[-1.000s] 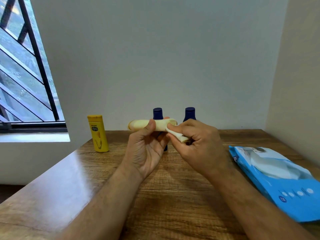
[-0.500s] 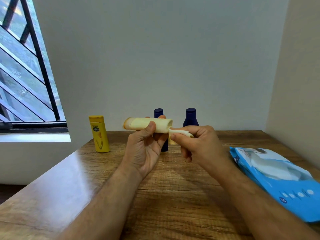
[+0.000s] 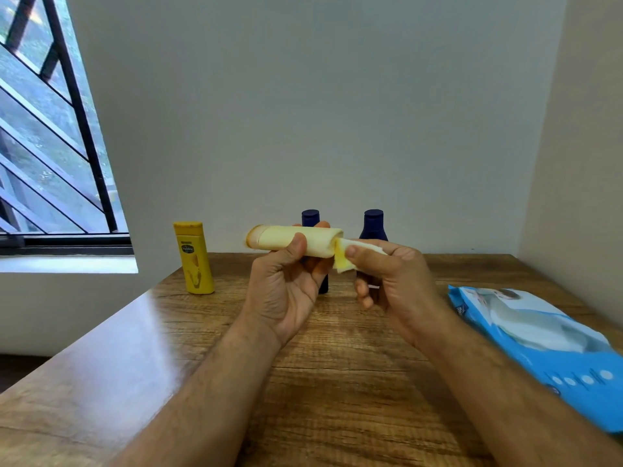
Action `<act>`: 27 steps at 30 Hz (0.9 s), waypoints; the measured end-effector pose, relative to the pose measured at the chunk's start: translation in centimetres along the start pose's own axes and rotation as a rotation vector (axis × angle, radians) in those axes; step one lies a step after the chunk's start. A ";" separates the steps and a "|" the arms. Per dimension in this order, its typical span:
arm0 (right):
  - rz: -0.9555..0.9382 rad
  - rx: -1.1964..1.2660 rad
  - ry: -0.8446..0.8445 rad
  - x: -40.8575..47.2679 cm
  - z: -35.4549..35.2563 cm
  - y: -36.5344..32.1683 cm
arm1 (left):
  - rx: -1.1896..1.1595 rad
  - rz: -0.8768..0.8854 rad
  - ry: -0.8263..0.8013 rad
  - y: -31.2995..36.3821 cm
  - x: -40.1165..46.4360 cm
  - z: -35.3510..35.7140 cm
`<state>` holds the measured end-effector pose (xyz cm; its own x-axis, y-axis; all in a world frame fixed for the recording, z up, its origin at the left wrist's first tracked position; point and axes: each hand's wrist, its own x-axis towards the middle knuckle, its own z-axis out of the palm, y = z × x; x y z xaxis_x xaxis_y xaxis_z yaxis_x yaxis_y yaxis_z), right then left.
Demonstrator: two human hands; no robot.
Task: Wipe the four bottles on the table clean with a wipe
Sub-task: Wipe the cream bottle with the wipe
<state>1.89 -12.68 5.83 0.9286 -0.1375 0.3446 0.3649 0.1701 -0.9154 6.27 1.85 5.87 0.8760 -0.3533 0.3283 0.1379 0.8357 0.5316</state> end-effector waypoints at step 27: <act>-0.149 -0.198 0.131 0.0 0.0 -0.1 | 0.071 -0.068 0.005 0.0 -0.2 0.1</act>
<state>1.84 -12.75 5.96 0.8445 -0.2736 0.4604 0.4645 -0.0538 -0.8839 6.05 1.86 5.88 0.8681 -0.4058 0.2860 0.1640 0.7781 0.6063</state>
